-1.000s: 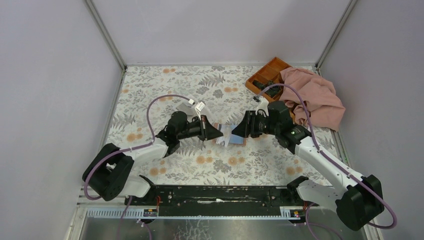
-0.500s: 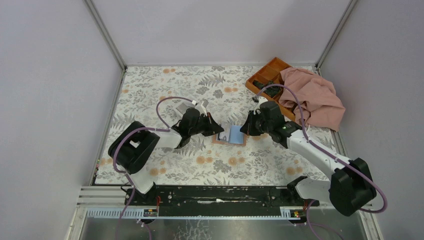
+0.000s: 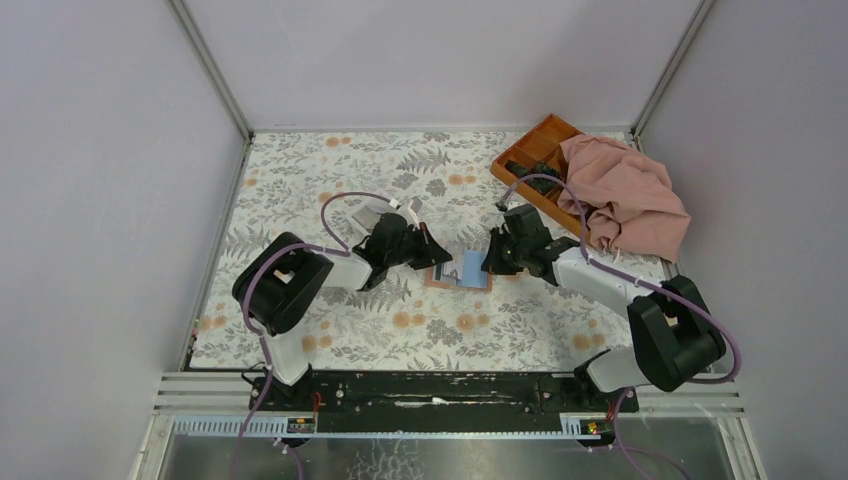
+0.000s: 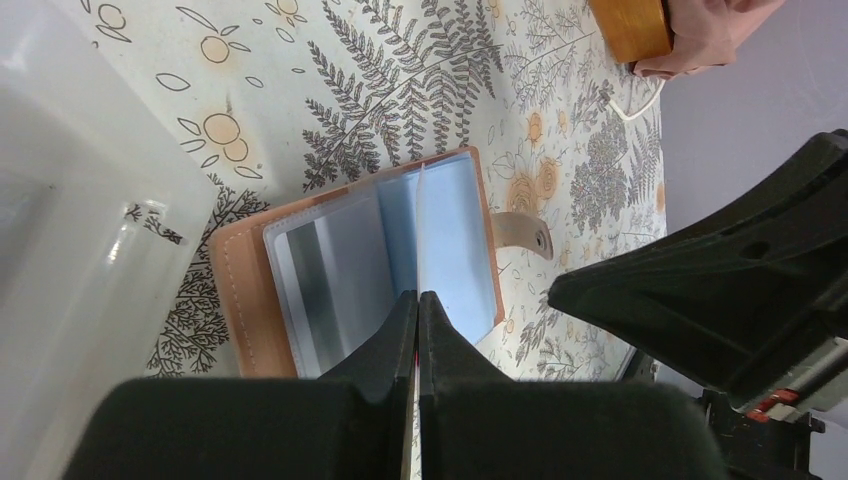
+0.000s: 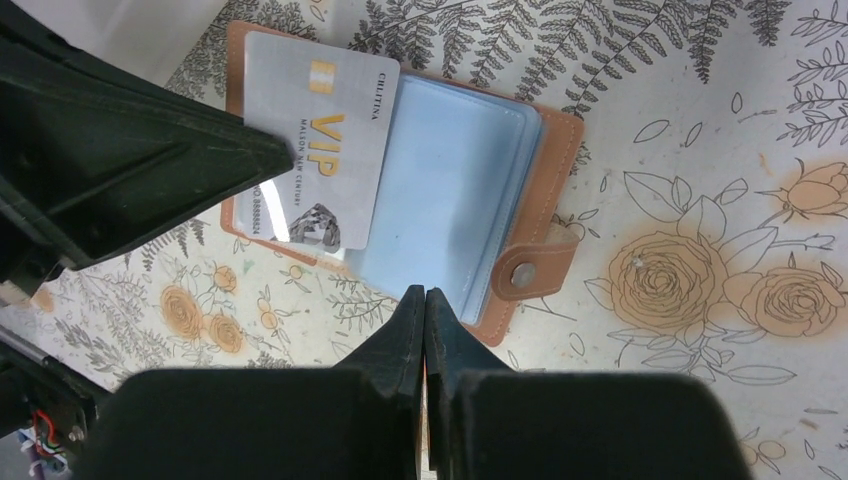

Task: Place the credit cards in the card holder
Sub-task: Pick up the credit card from the storage box, then insert the credit card into the card holder.

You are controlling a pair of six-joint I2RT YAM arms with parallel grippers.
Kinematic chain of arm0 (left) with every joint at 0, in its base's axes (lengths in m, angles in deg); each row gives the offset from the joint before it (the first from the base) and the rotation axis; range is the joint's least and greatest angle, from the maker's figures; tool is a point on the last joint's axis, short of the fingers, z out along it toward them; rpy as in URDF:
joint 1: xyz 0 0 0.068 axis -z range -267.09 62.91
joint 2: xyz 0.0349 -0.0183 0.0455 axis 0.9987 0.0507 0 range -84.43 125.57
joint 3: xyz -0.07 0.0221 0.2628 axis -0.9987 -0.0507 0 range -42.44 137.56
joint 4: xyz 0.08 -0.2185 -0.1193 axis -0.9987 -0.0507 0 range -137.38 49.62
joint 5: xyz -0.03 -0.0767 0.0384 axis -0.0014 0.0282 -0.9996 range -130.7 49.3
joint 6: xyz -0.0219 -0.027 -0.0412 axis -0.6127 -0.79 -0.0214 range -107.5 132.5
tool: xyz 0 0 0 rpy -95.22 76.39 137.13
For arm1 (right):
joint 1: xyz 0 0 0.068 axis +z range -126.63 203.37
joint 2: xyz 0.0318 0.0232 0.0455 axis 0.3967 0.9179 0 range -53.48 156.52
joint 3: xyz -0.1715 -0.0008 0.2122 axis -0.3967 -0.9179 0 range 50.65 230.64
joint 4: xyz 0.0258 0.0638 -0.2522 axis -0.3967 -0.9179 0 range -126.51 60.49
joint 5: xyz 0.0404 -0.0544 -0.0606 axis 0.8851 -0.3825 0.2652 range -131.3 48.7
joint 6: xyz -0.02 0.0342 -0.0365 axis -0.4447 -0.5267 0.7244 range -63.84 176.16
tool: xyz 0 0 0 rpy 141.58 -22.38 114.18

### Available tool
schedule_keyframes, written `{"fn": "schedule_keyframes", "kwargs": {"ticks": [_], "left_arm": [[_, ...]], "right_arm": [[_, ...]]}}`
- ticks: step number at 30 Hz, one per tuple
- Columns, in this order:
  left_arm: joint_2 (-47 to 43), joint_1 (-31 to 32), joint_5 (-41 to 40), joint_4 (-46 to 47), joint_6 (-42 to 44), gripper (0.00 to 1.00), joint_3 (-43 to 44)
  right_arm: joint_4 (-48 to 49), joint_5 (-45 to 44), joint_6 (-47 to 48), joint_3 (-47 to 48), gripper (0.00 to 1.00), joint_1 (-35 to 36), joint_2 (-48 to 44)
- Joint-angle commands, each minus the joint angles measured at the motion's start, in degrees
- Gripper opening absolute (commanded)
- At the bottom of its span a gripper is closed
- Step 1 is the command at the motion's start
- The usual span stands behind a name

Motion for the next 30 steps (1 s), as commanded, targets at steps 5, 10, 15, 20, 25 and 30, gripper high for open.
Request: {"fn": "schedule_keyframes", "kwargs": {"ticks": [5, 10, 15, 20, 25, 30], "left_arm": [[-0.26, -0.23, -2.58, 2.12, -0.77, 0.00, 0.45], [-0.75, -0.23, -3.28, 2.27, -1.31, 0.00, -0.10], [-1.26, -0.24, -3.49, 2.54, -1.83, 0.00, -0.60], [-1.67, -0.22, -3.73, 1.69, -1.83, 0.00, -0.50], [-1.79, -0.22, -4.27, 0.75, -1.82, 0.00, -0.94], [-1.76, -0.20, -4.70, -0.25, -2.22, 0.00, -1.35]], "right_arm": [[4.12, -1.71, 0.58, 2.83, 0.00, 0.10, 3.78], [4.63, -2.26, 0.58, 3.31, 0.00, 0.13, 6.72], [4.86, -3.35, 0.63, 3.73, 0.00, 0.09, 9.68], [5.35, -3.81, 0.53, 3.73, 0.00, 0.16, 11.55], [5.54, -4.03, 0.32, 3.67, 0.00, 0.09, 12.37], [5.47, -4.51, 0.10, 3.47, 0.00, 0.04, 12.39]]}}
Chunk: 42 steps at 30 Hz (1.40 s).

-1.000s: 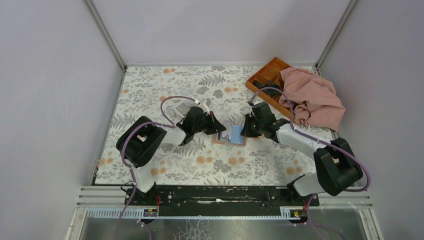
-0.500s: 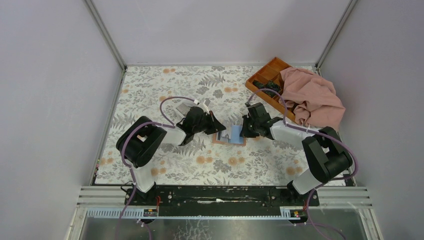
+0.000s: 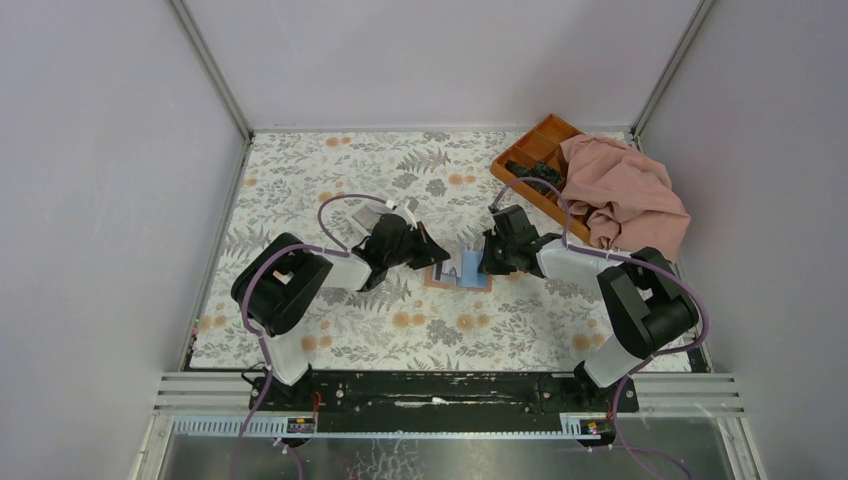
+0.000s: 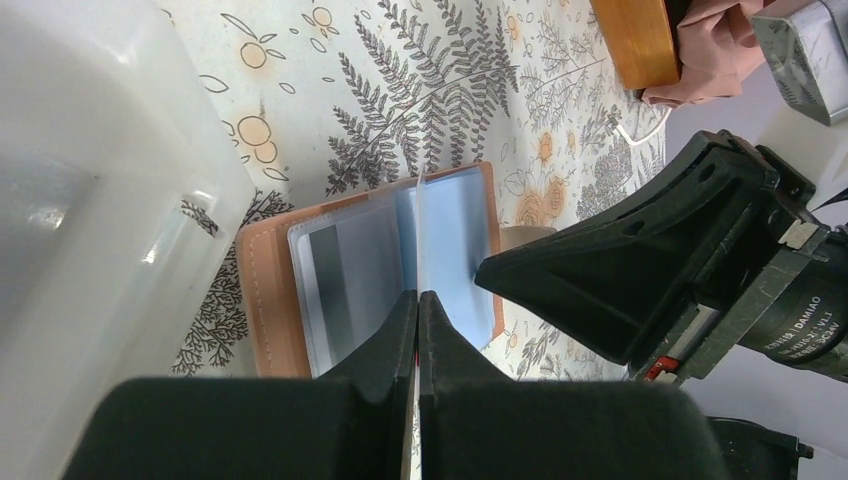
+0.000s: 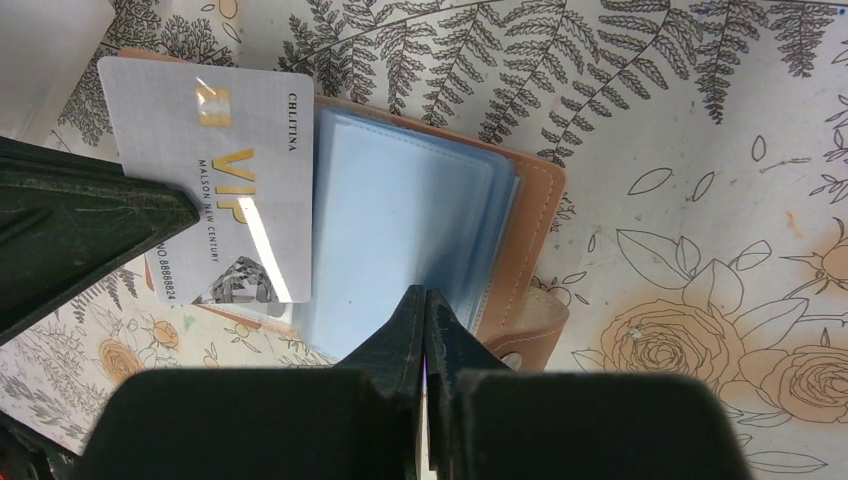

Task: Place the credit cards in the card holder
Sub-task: Insert the credit card into the card holder.

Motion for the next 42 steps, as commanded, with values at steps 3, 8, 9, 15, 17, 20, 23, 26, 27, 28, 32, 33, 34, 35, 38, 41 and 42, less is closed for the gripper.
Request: {"fn": "schedule_keyframes", "kwargs": {"ticks": [3, 8, 9, 15, 17, 20, 23, 26, 27, 28, 32, 33, 34, 35, 38, 41, 42], "left_arm": [[-1.42, -0.23, -1.97, -0.39, -0.34, 0.00, -1.38], [-1.11, -0.22, -1.72, -1.14, -0.64, 0.00, -1.38], [-1.05, -0.20, -1.77, -1.55, -0.65, 0.00, -1.33], [-0.51, -0.23, -1.25, -1.70, -1.42, 0.00, -1.59], [-0.06, -0.22, -0.62, -1.00, -2.25, 0.00, -1.76], [0.71, -0.23, 0.64, 0.95, -3.82, 0.00, -2.28], [1.30, -0.23, 1.79, 3.03, -5.36, 0.00, -2.83], [1.92, -0.23, 2.57, 4.58, -6.59, 0.00, -3.27], [2.06, -0.23, 2.75, 5.18, -6.96, 0.00, -3.50], [2.22, -0.23, 3.00, 5.79, -7.33, 0.00, -3.70], [2.61, -0.27, 3.50, 7.00, -8.13, 0.00, -4.07], [2.75, -0.23, 3.65, 7.39, -8.39, 0.00, -4.25], [2.74, -0.23, 3.84, 7.80, -8.74, 0.00, -4.39], [2.80, -0.23, 3.99, 8.23, -9.00, 0.00, -4.58], [2.75, -0.23, 4.12, 9.15, -9.59, 0.00, -4.95], [2.77, -0.20, 4.19, 9.84, -10.04, 0.00, -5.23], [2.76, -0.25, 4.17, 9.92, -10.12, 0.00, -5.28]], "right_arm": [[0.37, -3.30, 0.23, 1.36, 0.00, 0.09, 0.98], [0.34, -3.44, 0.09, 1.35, 0.00, 0.05, 1.44], [0.34, -3.51, 0.10, 1.37, 0.00, 0.04, 1.45], [0.50, -3.11, 0.01, 1.33, 0.00, 0.00, 1.95], [0.42, -3.16, 0.01, 1.27, 0.00, 0.07, 2.07], [0.49, -3.24, 0.05, 1.05, 0.00, 0.07, 2.03], [0.70, -3.33, 0.01, 0.62, 0.00, 0.03, 1.91], [0.78, -3.51, 0.01, 0.39, 0.00, -0.01, 1.69], [0.72, -3.49, 0.01, 0.34, 0.00, 0.01, 1.57], [0.74, -3.50, 0.05, 0.29, 0.00, 0.00, 1.56], [0.57, -3.53, 0.11, 0.29, 0.00, 0.04, 1.38], [0.61, -3.64, 0.10, 0.29, 0.00, 0.04, 1.36], [0.50, -3.65, 0.10, 0.20, 0.00, 0.07, 1.38], [0.61, -3.69, 0.11, 0.13, 0.00, 0.07, 1.40], [0.67, -3.71, 0.10, -0.05, 0.00, 0.04, 1.46], [0.67, -3.75, 0.08, -0.15, 0.00, 0.07, 1.55], [0.74, -3.78, 0.08, -0.23, 0.00, 0.06, 1.55]]}}
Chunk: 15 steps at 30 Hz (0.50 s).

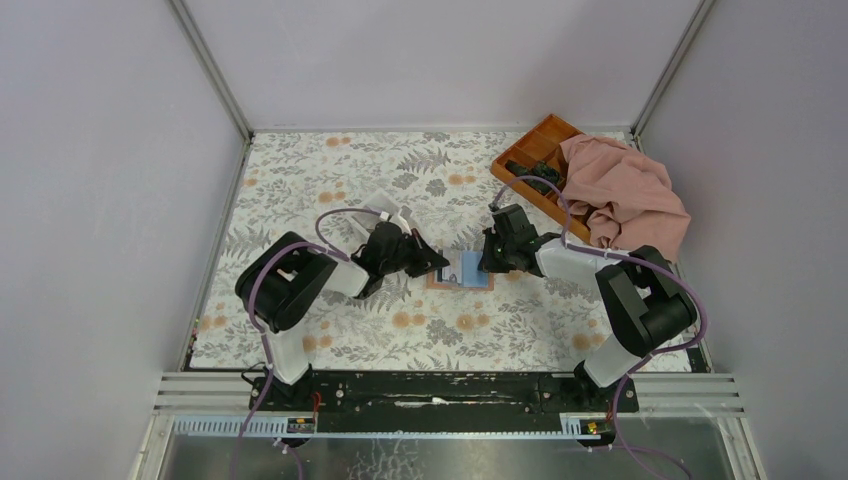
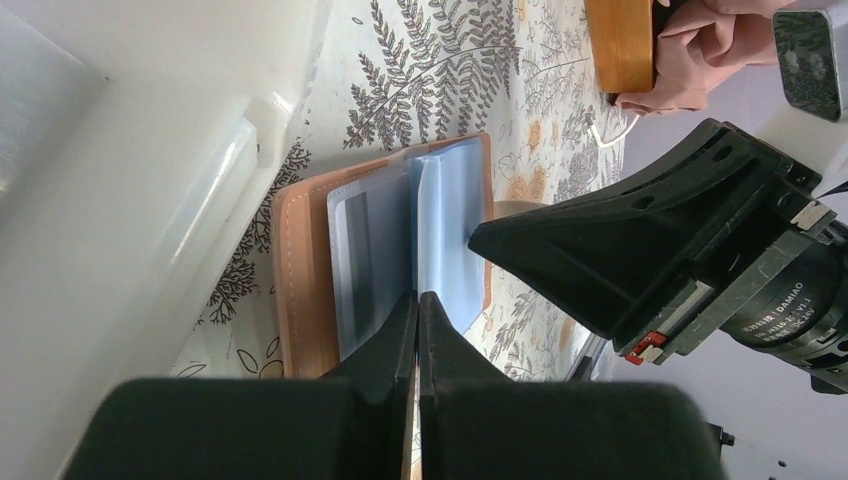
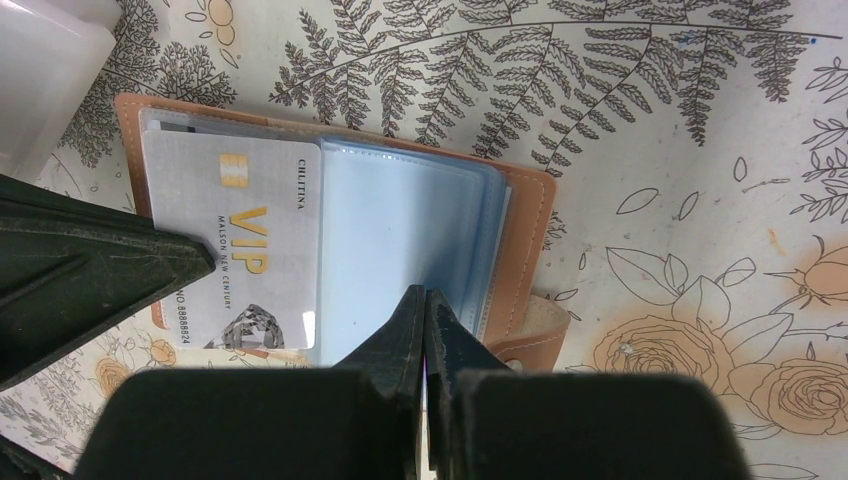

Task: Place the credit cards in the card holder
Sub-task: Insert the credit card into the card holder.

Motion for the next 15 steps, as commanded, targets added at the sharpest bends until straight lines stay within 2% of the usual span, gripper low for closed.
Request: {"fn": "schedule_keyframes", "kwargs": {"ticks": [1, 15], "left_arm": [[1.06, 0.10, 1.70, 3.86, -1.06, 0.00, -1.16], [2.96, 0.10, 2.04, 8.42, -3.95, 0.00, -2.45]], "right_arm": [[-0.39, -2.36, 0.27, -0.52, 0.00, 0.03, 0.85], [-0.18, -2.36, 0.24, -0.82, 0.00, 0.02, 1.02]]}}
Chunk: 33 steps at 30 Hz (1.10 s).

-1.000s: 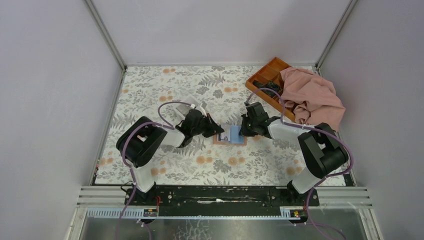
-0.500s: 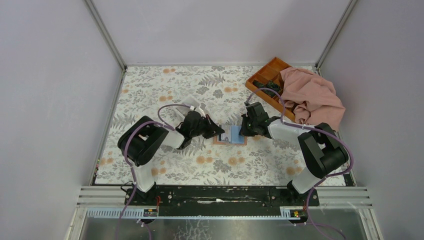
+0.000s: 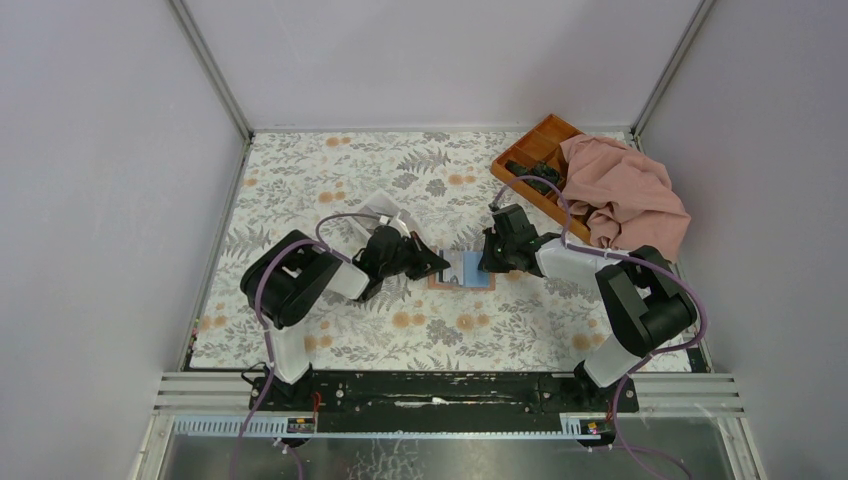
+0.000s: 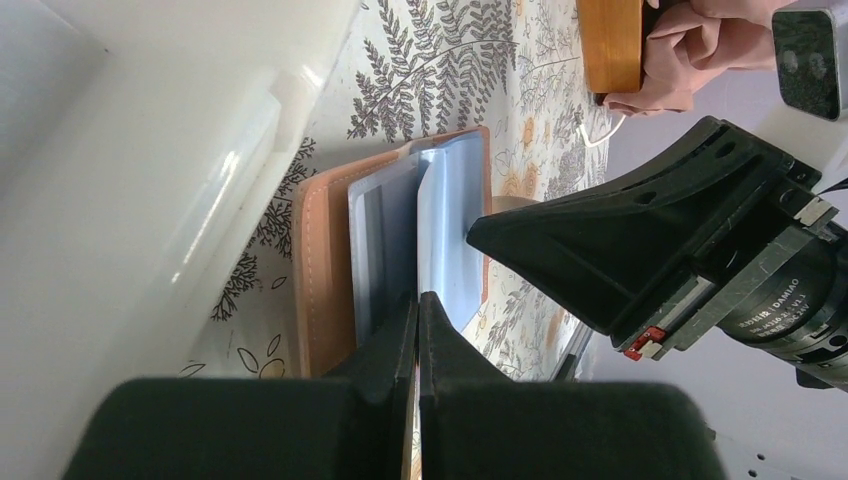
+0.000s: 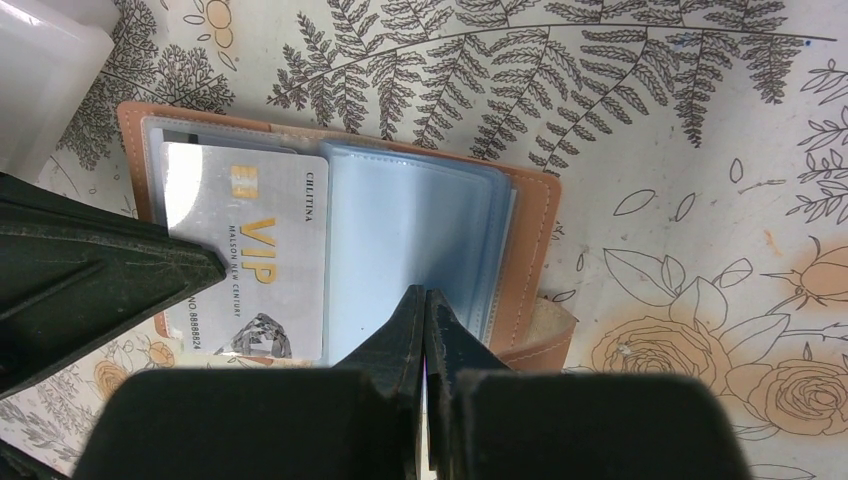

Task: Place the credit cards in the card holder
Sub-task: Insert the credit card into the card holder.

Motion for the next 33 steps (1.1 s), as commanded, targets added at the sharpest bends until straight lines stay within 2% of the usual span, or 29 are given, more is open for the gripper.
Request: {"fn": "schedule_keyframes", "kwargs": {"ticks": [1, 24, 33], "left_arm": [[1.35, 0.10, 1.15, 4.34, -1.42, 0.00, -1.11], [1.96, 0.10, 0.56, 10.92, -5.17, 0.00, -3.62], [3.44, 0.28, 0.45, 16.69, -7.19, 0.00, -4.70]], "right_arm": [[-0.36, -2.14, 0.21, -0.80, 0.00, 0.01, 0.98], [-0.15, -2.38, 0.22, -1.46, 0.00, -0.01, 1.06], [-0.19, -2.14, 0.26, -1.50, 0.00, -0.02, 1.09]]}}
